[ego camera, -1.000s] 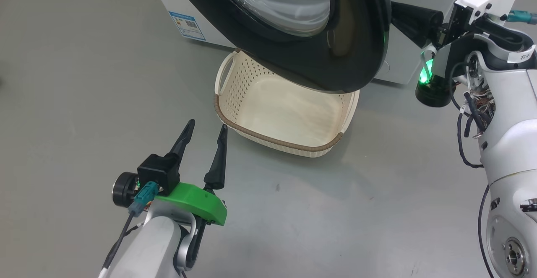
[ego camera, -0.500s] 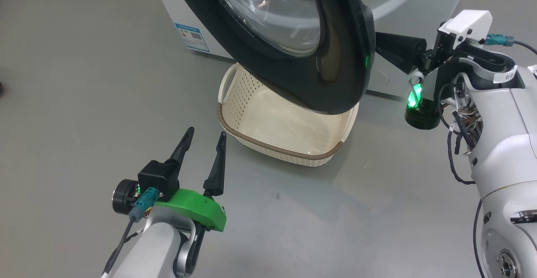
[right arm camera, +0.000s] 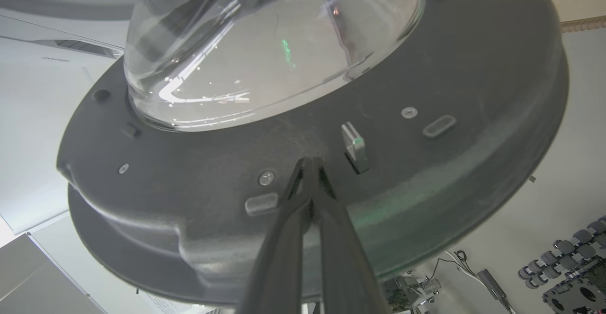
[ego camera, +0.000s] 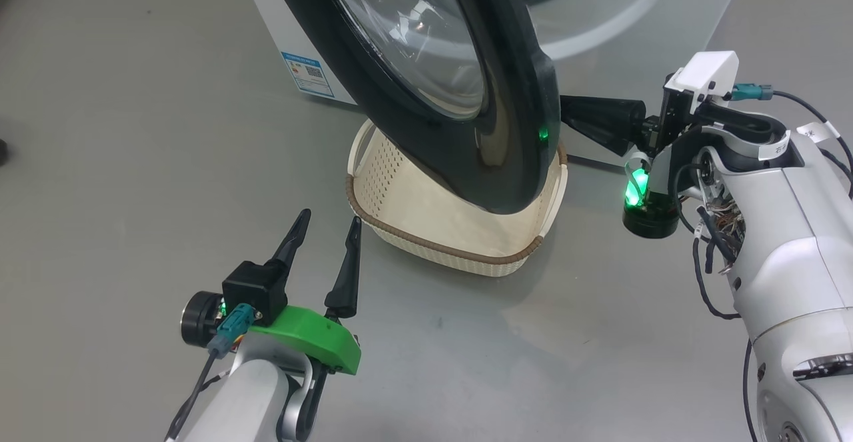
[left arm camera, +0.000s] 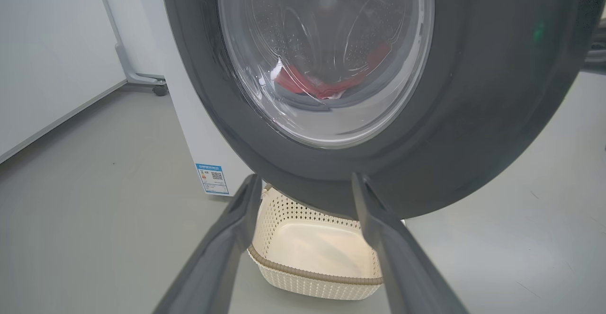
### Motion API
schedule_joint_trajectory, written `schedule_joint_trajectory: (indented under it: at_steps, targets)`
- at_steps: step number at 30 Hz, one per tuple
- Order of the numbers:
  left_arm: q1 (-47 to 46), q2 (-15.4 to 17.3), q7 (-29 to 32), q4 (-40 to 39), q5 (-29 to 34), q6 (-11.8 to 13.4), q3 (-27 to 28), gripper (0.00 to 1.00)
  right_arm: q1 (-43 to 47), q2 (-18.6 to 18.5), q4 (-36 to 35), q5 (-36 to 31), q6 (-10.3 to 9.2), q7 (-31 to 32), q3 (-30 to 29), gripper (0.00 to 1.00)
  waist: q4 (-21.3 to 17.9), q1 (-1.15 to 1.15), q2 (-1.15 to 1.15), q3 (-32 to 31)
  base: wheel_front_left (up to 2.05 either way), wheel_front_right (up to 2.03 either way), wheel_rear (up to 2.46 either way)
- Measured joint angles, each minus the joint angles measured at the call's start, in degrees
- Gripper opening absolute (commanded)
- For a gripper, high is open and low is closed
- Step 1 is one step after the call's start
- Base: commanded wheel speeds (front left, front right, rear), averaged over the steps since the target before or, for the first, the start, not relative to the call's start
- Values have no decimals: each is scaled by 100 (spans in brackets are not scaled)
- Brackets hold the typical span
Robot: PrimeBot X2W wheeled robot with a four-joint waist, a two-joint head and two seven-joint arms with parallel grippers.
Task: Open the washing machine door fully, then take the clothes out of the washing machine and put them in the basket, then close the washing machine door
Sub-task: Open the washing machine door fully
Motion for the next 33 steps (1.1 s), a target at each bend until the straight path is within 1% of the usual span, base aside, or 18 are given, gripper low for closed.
schedule_joint_trajectory:
  at_steps: [8,14,33]
  targets:
    - [20,1,0,0,0,8,-9,100,146,-1,-124,444,0,138,371,0,42,0,0,-63,0,0,0]
    - [32,1,0,-1,0,10,-22,100,225,-1,-288,767,0,235,777,0,79,0,0,-94,0,0,0]
    - [113,2,0,-5,0,38,-56,100,598,-1,-902,1614,0,159,2082,0,253,0,0,-148,0,0,0]
